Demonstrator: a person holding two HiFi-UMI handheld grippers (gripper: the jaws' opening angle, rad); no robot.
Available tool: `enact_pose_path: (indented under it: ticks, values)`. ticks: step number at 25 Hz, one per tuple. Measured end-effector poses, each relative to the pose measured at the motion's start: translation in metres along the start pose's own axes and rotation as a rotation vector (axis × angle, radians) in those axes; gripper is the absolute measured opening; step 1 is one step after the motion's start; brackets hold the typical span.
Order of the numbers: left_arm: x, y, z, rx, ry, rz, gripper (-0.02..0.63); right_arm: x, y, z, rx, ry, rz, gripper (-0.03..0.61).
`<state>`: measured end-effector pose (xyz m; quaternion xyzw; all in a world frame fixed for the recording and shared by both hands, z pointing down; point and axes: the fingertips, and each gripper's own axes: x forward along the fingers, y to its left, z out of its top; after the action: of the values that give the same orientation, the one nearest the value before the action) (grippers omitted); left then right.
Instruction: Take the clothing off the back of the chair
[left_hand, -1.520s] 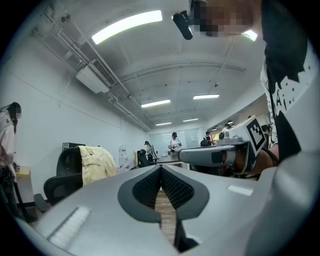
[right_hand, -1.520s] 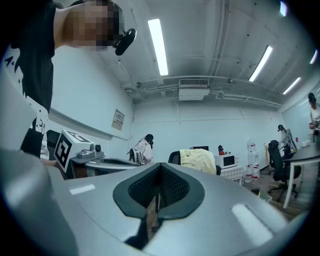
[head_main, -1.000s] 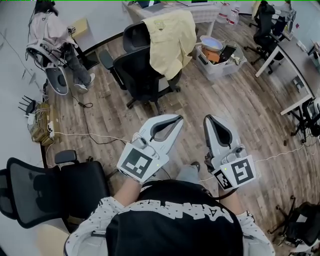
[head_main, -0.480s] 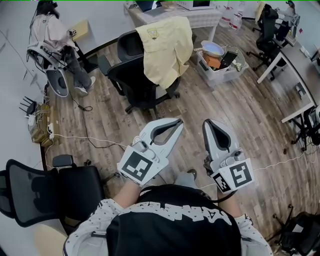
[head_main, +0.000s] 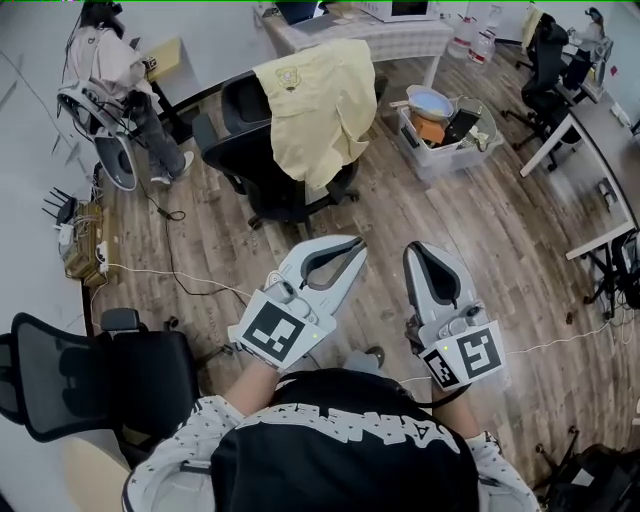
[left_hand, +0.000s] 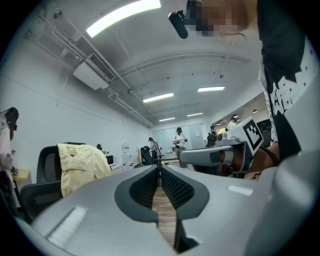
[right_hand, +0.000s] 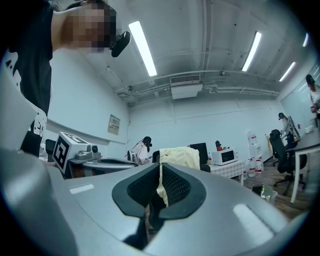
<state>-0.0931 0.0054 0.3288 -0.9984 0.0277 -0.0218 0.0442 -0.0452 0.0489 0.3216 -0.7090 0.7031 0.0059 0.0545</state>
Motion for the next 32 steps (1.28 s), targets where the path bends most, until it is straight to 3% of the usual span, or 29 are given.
enact_pose_path:
  ticks: [17,26,32]
  values:
    - [0.086,-0.007,0.011,0.048,0.008,0.062,0.004,-0.001,-0.089,0.010,0.019,-0.008,0.084,0.055]
    - [0.090,0.003,0.010,0.103,0.022,0.114,0.006,0.011,-0.087,0.007,0.012,0.005,0.175,0.075]
    - [0.098,0.019,0.011,0.123,0.013,0.119,0.021,0.027,-0.092,0.006,0.014,0.011,0.189,0.080]
